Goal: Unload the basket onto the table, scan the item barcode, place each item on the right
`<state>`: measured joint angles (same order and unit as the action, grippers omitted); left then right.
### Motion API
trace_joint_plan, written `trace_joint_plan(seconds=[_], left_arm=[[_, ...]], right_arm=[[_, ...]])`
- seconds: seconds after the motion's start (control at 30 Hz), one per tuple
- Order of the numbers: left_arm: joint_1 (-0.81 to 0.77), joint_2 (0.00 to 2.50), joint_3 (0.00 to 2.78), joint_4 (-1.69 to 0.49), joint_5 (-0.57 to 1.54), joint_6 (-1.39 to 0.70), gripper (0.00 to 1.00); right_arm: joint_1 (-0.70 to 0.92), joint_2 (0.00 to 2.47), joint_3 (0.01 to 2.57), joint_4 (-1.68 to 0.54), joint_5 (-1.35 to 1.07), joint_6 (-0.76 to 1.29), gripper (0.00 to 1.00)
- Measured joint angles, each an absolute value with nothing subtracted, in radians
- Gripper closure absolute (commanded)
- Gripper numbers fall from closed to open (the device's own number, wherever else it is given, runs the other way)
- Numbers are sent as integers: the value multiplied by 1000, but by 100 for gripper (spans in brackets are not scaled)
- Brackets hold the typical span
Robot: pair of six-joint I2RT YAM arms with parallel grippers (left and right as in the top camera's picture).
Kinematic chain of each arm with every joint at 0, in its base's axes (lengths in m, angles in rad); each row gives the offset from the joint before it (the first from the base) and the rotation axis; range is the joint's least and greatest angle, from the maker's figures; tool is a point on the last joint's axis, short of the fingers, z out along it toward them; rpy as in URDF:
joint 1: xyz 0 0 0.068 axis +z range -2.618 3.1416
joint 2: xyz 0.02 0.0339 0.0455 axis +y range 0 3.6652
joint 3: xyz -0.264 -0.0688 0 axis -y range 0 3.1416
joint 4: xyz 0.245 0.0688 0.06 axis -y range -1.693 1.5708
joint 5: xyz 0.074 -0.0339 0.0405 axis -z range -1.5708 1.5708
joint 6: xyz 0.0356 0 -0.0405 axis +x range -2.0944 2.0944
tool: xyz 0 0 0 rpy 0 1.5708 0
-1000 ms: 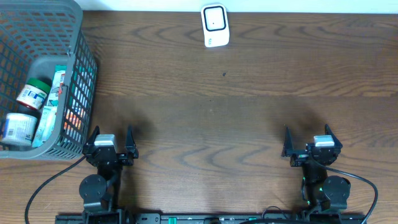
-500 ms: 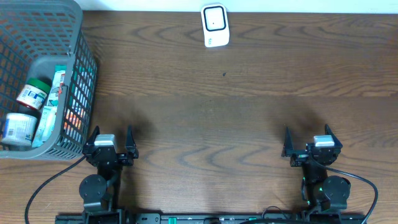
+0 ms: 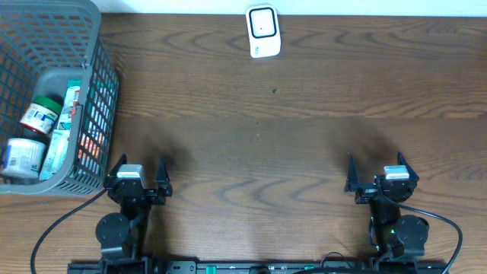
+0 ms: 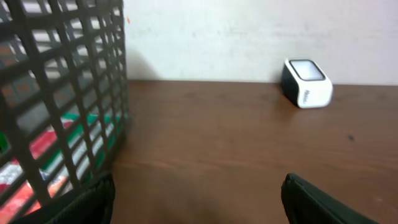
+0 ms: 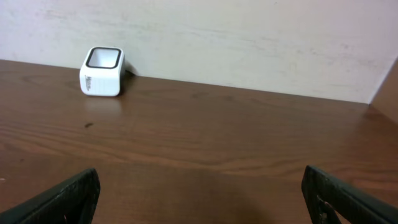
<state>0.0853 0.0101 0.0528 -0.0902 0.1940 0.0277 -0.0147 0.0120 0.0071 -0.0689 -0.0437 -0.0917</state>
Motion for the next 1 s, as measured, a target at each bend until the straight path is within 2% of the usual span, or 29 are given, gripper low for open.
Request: trace_joint_plan(seconds=[0.23,0.43,0.6,0.77,0.8,0.93,1.0], left_arm=[[85,44,257,-338,227,-8,18],[85,211,556,-471,271,-53,18],[85,453,815,-638,371,-75,18],[86,744,1156,-898,456,-78,17],[86,804,1233,-945,466,-74,2],[89,1037,1536,-1126,486,-47,0],[90,1154,1695,-1210,492,-30,2]], right_arm=[[-15,13,7,-69,-44,-91,1],[-15,13,7,-69,-43,-92,1],[-15,13,7,-69,-40,-91,1],[-15,13,7,-70,-36,-91,1],[-15,13,7,-70,-36,-92,1],[-15,13,7,-70,-35,-92,1],[-15,13,7,-69,-33,-92,1]])
